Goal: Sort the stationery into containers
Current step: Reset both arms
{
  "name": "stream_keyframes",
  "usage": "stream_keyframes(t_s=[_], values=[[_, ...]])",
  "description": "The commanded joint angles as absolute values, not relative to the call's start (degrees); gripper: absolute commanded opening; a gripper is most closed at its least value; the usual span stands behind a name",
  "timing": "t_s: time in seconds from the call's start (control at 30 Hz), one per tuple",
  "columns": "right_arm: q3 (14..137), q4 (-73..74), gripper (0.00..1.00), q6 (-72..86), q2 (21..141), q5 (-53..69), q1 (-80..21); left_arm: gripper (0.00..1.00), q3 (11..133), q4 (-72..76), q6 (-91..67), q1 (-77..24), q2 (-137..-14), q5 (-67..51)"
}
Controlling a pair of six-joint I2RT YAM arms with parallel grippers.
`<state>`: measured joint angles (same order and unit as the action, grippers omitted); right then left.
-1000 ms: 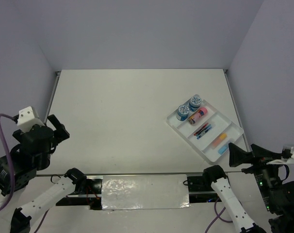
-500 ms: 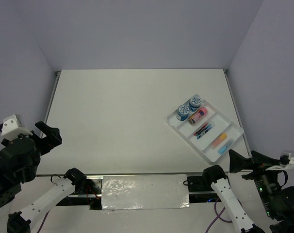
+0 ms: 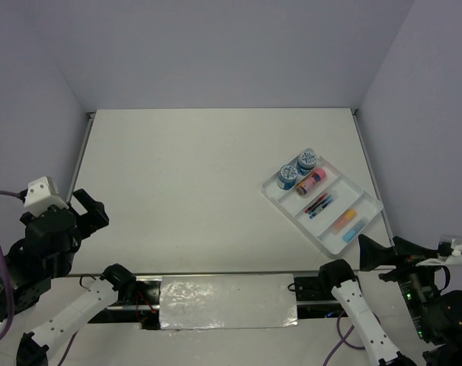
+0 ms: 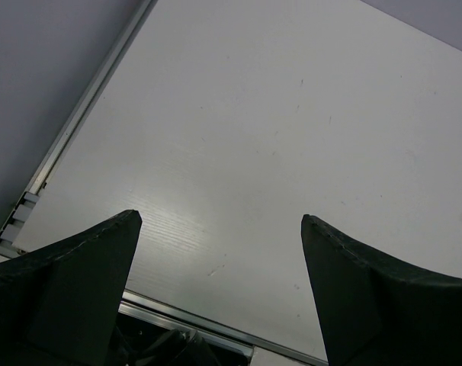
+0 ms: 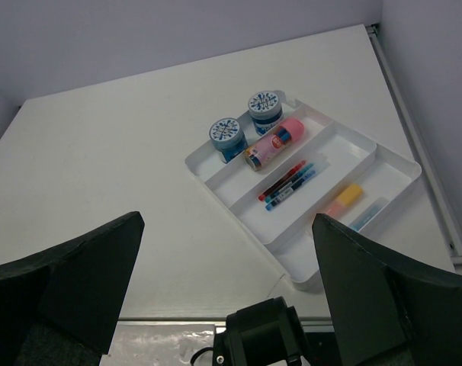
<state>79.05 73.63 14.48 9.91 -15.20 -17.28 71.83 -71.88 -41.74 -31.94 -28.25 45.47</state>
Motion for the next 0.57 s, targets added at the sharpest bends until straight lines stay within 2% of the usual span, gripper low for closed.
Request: stream_keyframes(t_s=[0.0, 0.53], values=[[78.7, 73.1, 1.00, 14.6, 10.8, -14.8, -17.7, 0.99, 71.7, -69.7, -40.3, -31.7, -27.5, 46.0], [77.3, 72.7, 1.00, 15.2, 11.0, -14.1, -17.7, 0.99, 71.3, -70.1, -41.6, -31.7, -27.5, 47.1]])
